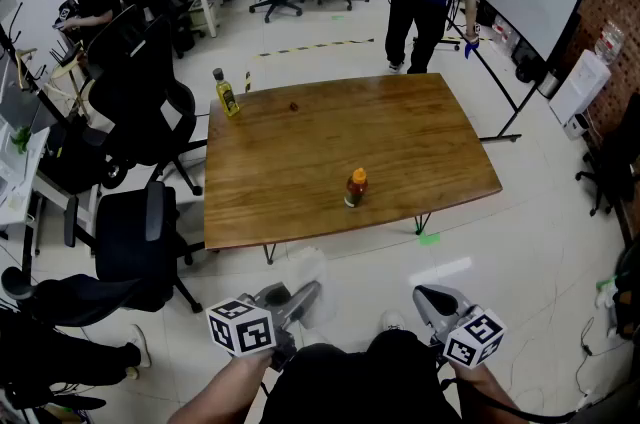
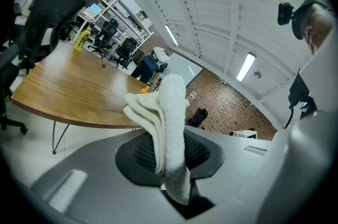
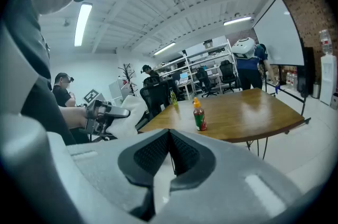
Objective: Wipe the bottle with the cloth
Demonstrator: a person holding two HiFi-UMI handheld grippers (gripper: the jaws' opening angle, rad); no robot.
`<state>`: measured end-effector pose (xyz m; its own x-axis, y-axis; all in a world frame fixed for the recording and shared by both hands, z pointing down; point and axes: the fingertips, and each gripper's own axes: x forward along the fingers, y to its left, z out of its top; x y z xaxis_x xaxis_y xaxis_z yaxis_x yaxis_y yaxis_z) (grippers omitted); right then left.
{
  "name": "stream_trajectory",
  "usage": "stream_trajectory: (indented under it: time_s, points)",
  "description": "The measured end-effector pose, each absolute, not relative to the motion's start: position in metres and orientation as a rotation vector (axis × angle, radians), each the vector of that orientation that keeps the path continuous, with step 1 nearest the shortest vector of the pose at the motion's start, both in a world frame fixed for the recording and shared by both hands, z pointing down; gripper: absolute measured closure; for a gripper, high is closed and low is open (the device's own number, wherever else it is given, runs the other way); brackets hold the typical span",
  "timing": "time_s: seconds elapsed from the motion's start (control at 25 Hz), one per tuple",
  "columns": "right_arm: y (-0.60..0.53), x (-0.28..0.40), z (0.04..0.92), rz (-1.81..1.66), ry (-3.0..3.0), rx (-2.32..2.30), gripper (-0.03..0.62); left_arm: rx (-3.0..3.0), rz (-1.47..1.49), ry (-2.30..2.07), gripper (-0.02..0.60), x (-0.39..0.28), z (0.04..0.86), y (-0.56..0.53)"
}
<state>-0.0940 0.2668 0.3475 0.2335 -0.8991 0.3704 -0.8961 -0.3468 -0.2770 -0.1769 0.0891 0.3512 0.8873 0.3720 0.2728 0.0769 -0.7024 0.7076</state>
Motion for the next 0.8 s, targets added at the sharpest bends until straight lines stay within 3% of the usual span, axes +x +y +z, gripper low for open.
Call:
stream_trajectory:
  time_s: [0.32,0.8]
  points:
    - [0.224,-0.054,0.35,-0.724,1.961,-2.511,0.536,2.307,0.47,0.234,0.482,-0.165,0.36,0.055]
    - [0.107,0.077,0.361,-0.587,2.536,-2.269,0.531,2.323,0.318,-0.154,0.482,-0.096,0.358,-0.01]
